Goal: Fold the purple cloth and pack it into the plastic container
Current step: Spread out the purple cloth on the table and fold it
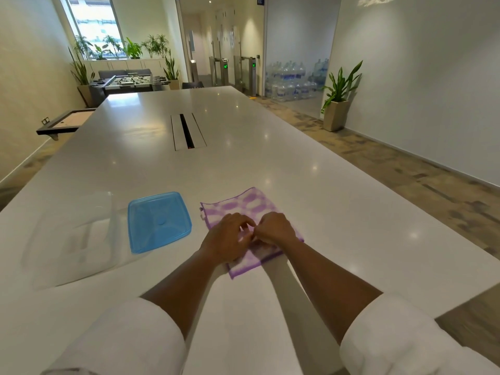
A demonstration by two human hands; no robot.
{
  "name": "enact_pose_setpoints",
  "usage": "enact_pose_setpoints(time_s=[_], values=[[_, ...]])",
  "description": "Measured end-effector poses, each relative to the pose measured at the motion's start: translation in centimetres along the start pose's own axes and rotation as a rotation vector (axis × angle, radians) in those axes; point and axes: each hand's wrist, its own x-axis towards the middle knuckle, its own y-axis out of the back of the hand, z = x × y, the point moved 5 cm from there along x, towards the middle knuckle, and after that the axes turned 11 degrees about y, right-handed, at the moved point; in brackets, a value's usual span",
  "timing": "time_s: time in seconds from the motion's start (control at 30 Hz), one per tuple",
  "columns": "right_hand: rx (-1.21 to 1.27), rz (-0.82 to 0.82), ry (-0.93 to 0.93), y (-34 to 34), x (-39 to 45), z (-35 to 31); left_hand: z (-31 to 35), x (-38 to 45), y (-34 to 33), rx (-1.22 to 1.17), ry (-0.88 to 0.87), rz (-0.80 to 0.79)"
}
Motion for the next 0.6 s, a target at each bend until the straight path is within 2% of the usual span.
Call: enact_pose_setpoints(time_s=[0.17, 0.27, 0.37, 0.6], values=[[-0.092, 0.129, -0.066, 2.1, -0.9, 0.8, 0.2, -0.9, -0.4, -0.029, -0.052, -0.095], [-0.207, 0.060, -0.172, 2.3, -1.4, 1.8, -0.1, -1.5, -0.7, 0.015, -0.047, -0.127], [-0.222, -0.028, -0.267, 2.2, -1.9, 2.8, -0.3, -1.6, -0.7, 0.019, -0.044, -0.136], [-0.041, -0.024, -0.212, 2.7, -1.2, 2.8, 0.1, -1.5, -0.2, 0.023, -0.058, -0.135]])
